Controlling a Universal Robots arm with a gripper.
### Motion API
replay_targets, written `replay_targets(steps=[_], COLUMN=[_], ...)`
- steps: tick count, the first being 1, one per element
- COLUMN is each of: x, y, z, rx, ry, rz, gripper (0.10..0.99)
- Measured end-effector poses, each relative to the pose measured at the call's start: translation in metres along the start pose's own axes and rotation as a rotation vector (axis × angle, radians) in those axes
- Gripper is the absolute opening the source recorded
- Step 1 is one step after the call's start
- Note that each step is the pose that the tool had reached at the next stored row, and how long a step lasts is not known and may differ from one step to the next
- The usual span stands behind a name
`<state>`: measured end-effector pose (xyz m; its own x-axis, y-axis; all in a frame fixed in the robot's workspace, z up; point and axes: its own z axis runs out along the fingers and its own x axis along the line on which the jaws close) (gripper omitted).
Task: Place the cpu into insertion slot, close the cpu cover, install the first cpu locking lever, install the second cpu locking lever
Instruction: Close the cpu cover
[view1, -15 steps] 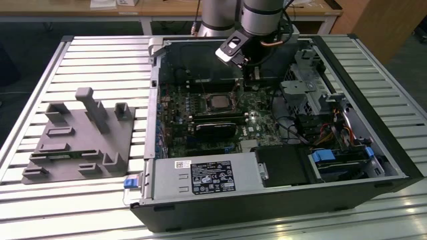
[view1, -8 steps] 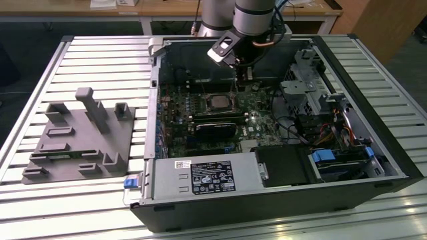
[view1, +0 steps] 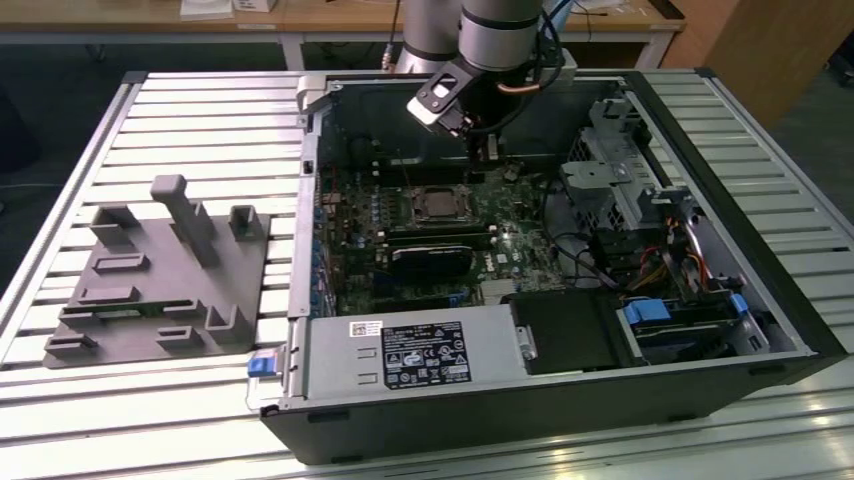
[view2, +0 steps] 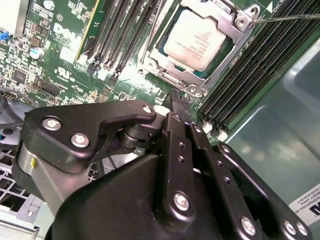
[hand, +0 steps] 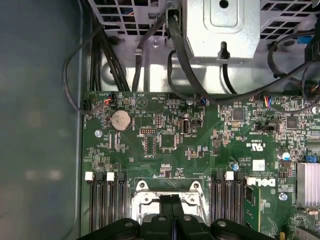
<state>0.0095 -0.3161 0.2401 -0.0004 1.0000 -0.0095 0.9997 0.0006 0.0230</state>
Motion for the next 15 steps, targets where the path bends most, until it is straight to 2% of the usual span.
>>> replay_targets(steps=[6,15], x=[0.0,-0.0001], y=[-0.0042,-0.0201], z=[0.0022,0.0083], rx=[0.0,0.0], ry=[0.0,0.0], rz=[0.0,0.0], gripper=[0.106,0.106])
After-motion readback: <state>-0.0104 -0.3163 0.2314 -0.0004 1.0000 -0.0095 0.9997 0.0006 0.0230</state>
